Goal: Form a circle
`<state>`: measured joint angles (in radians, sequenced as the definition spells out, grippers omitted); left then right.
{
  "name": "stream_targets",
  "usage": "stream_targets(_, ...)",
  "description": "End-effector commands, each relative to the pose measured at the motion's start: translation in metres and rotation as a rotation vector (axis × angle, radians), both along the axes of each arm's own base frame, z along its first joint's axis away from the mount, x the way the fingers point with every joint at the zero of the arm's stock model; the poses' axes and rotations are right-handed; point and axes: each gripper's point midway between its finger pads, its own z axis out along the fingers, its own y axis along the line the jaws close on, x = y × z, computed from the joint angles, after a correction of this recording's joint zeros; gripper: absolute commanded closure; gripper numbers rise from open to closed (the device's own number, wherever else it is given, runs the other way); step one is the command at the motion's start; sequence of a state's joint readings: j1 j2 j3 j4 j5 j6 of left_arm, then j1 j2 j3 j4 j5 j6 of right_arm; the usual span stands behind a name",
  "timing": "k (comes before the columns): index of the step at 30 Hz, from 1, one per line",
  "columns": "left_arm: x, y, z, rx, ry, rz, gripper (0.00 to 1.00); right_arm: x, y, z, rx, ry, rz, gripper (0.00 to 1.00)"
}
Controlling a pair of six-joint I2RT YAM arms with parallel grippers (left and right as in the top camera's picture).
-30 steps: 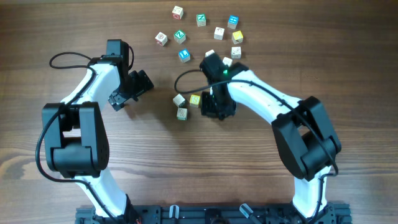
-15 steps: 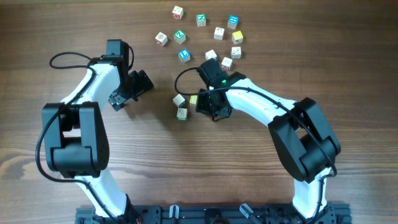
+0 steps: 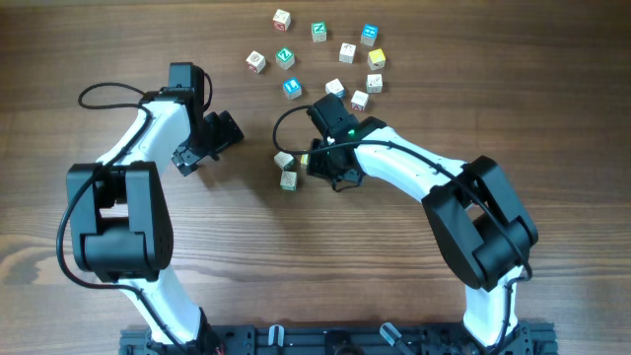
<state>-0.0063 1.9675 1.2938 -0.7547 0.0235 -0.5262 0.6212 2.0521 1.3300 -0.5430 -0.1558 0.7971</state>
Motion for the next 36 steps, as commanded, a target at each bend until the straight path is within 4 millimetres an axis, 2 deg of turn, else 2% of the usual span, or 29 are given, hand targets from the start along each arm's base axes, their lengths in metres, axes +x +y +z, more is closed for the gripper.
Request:
stream_targets(1,-0.003,0.003,-0.006,0.009,0.015,0.010,0.00,-0.001,-0.008,-0.010,-0.043,-0.005,-0.023,0.96)
stream_targets(5,-0.003,0.003,-0.006,0.009,0.015,0.010,0.00,0.002,-0.008,-0.009,-0.046,-0.017,-0.026,0.96)
stream_targets(18,-0.003,0.003,-0.006,0.009,0.015,0.010,0.00,0.002,0.009,-0.004,0.031,-0.018,-0.003,0.95)
stream_targets(36,-0.003,0.003,-0.006,0.009,0.015,0.010,0.00,0.004,0.010,-0.004,0.035,-0.026,0.000,0.94)
